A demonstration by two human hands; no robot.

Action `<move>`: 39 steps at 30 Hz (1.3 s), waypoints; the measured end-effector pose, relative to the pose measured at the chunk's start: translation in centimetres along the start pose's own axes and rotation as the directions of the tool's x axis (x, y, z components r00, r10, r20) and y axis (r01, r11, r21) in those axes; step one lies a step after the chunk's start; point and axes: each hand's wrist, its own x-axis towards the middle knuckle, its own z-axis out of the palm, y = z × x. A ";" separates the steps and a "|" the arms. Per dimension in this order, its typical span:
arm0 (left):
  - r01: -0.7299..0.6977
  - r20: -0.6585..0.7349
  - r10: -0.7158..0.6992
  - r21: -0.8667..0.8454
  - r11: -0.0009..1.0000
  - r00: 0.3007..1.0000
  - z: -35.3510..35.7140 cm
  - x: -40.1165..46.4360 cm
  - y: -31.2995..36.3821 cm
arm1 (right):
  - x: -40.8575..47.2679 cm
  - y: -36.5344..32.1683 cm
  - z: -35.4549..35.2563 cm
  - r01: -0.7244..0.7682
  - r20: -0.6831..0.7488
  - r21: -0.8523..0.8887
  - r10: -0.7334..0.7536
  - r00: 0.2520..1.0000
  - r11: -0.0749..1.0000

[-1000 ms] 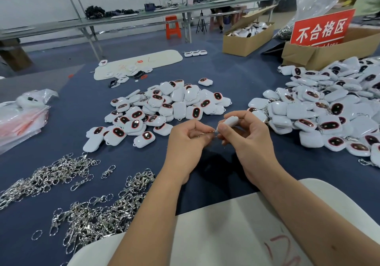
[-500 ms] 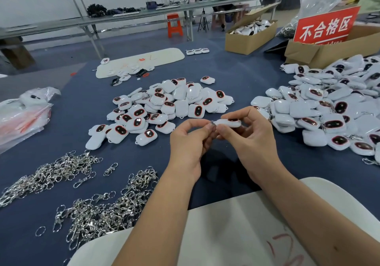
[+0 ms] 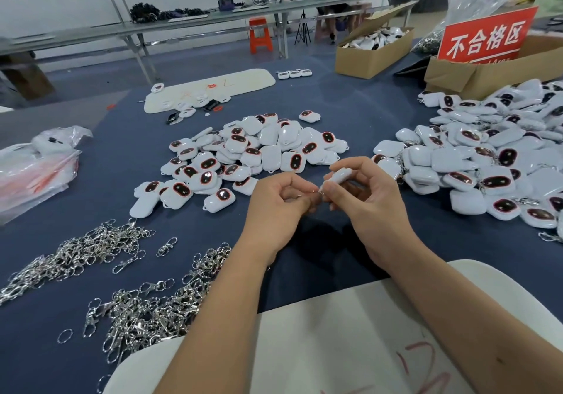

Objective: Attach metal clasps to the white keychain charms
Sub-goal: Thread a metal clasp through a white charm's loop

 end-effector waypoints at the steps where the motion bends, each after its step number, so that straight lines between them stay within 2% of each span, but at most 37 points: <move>1: 0.043 -0.052 -0.049 -0.106 0.993 0.997 0.5 -0.1 0.1 | 0.0 0.0 0.0 0.017 -0.002 0.009 -0.017 1.000 1.000; 3: 0.147 -0.100 -0.197 -0.369 0.918 0.975 1.6 -0.2 0.5 | -0.1 0.0 -0.1 0.034 -0.016 0.014 -0.034 0.999 0.999; 5: 0.226 -0.069 -0.311 -0.542 0.809 0.948 2.2 -0.3 0.9 | -0.2 -0.1 -0.1 0.048 -0.044 0.004 -0.048 0.998 0.999; 9: 0.318 -0.009 -0.411 -0.618 0.719 0.911 2.1 -0.2 1.4 | -0.3 -0.2 0.2 0.116 -0.071 -0.074 -0.122 0.990 0.990; 13: 0.327 -0.003 -0.421 -0.626 0.708 0.907 1.8 0.0 1.5 | -0.3 -0.1 0.1 0.118 -0.086 -0.126 -0.130 0.988 0.985; 15: 0.270 -0.048 -0.379 -0.619 0.737 0.924 1.9 -0.1 1.3 | -0.3 0.0 0.0 0.096 -0.086 -0.125 -0.107 0.990 0.988; 18: 0.159 -0.144 -0.268 -0.516 0.842 0.953 1.9 -0.2 0.9 | -0.2 0.0 0.0 0.075 -0.085 -0.135 -0.087 0.993 0.988; 20: 0.088 -0.189 -0.161 -0.346 0.934 0.969 1.4 0.0 0.6 | -0.2 0.0 -0.1 0.069 -0.081 -0.141 -0.081 0.993 0.988; 22: 0.025 -0.200 -0.043 -0.094 0.995 0.979 0.8 0.3 0.4 | -0.2 0.0 0.0 0.069 -0.075 -0.132 -0.080 0.994 0.989; 23: 0.005 -0.189 -0.003 0.011 1.000 0.982 0.5 0.3 0.4 | -0.2 0.0 0.0 0.069 -0.070 -0.126 -0.078 0.994 0.990; 25: -0.009 -0.144 0.025 0.108 0.994 0.989 0.3 0.3 0.5 | -0.2 0.0 0.1 0.068 -0.062 -0.123 -0.076 0.995 0.990; 29: -0.018 -0.126 0.030 0.096 0.995 0.992 0.6 -0.1 0.4 | -0.1 0.1 0.0 0.044 -0.087 -0.122 -0.055 0.995 0.992; 34: 0.007 -0.153 -0.007 0.000 1.000 0.988 1.1 0.0 0.0 | 0.3 0.4 -0.1 -0.035 -0.271 -0.082 0.011 0.962 0.996; 39: 0.044 -0.211 -0.068 -0.118 0.992 0.975 2.6 -0.1 -0.2 | 0.4 0.6 -0.3 -0.019 -0.365 -0.128 -0.029 0.931 0.992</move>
